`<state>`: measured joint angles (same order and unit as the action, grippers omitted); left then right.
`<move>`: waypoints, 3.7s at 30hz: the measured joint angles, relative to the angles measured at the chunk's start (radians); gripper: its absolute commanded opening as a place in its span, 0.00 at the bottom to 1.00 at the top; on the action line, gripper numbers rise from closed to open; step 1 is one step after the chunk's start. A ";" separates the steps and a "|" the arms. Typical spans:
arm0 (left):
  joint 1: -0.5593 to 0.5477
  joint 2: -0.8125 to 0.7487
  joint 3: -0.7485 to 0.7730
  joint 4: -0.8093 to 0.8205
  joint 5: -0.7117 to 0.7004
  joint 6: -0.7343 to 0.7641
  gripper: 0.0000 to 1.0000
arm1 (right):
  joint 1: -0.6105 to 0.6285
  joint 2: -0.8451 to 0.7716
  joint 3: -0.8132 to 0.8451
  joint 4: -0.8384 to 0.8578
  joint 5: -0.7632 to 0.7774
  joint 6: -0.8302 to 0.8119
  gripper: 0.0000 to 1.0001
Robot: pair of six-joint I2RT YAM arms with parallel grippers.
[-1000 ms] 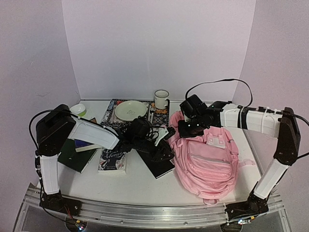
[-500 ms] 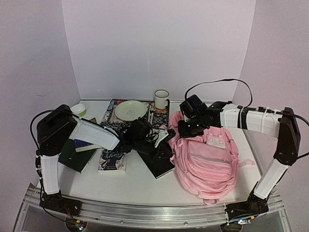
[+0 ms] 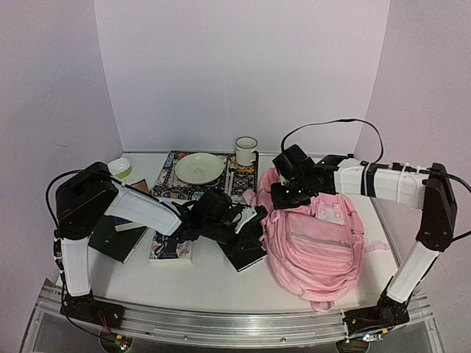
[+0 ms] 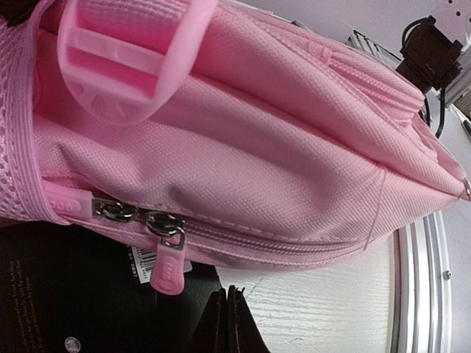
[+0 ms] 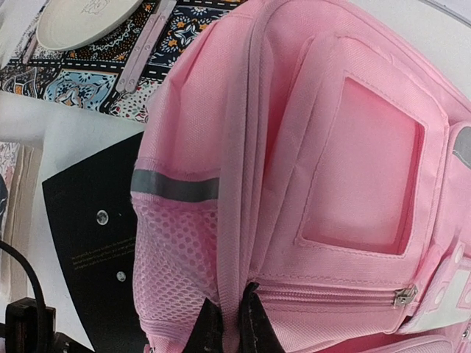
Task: Pack the student bag
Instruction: Pick up the largest pocket of the bag from the student bag, then unzip the largest pocket of the student bag.
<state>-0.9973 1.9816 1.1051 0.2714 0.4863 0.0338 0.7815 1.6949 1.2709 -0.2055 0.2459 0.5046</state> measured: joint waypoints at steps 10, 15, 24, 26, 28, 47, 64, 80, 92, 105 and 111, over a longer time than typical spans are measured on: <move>0.000 -0.034 -0.041 0.033 -0.191 -0.003 0.41 | 0.000 0.003 0.000 0.003 -0.005 -0.004 0.00; -0.004 -0.035 -0.043 0.059 -0.203 0.015 0.51 | 0.000 0.003 0.000 0.004 -0.007 -0.003 0.00; -0.078 -0.035 -0.047 0.096 -0.303 0.060 0.52 | 0.000 0.003 0.000 0.005 -0.013 -0.003 0.00; -0.086 -0.034 -0.047 0.104 -0.345 0.071 0.50 | 0.000 0.003 0.000 0.006 -0.016 -0.003 0.00; -0.089 -0.032 -0.047 0.114 -0.387 0.080 0.47 | 0.000 0.003 0.000 0.006 -0.018 -0.003 0.00; -0.140 0.022 -0.047 0.184 -0.597 0.128 0.36 | -0.001 0.003 0.000 0.014 -0.029 -0.002 0.00; -0.188 -0.037 -0.151 0.264 -0.640 0.151 0.00 | -0.007 0.018 0.019 0.019 0.046 0.000 0.00; -0.256 -0.157 -0.227 0.233 -0.539 0.011 0.00 | -0.078 0.252 0.292 -0.015 0.182 0.014 0.27; -0.231 -0.158 -0.242 0.173 -0.505 -0.033 0.00 | -0.080 -0.001 0.087 -0.037 -0.024 0.043 0.59; -0.226 -0.213 -0.271 0.173 -0.507 -0.084 0.00 | 0.106 0.052 0.068 -0.083 -0.179 0.079 0.68; -0.225 -0.238 -0.315 0.173 -0.531 -0.107 0.00 | 0.112 0.139 0.092 -0.102 -0.161 0.083 0.71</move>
<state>-1.2221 1.7437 0.7900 0.4442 -0.0444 -0.0730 0.8930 1.8344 1.3626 -0.3075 0.0852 0.5875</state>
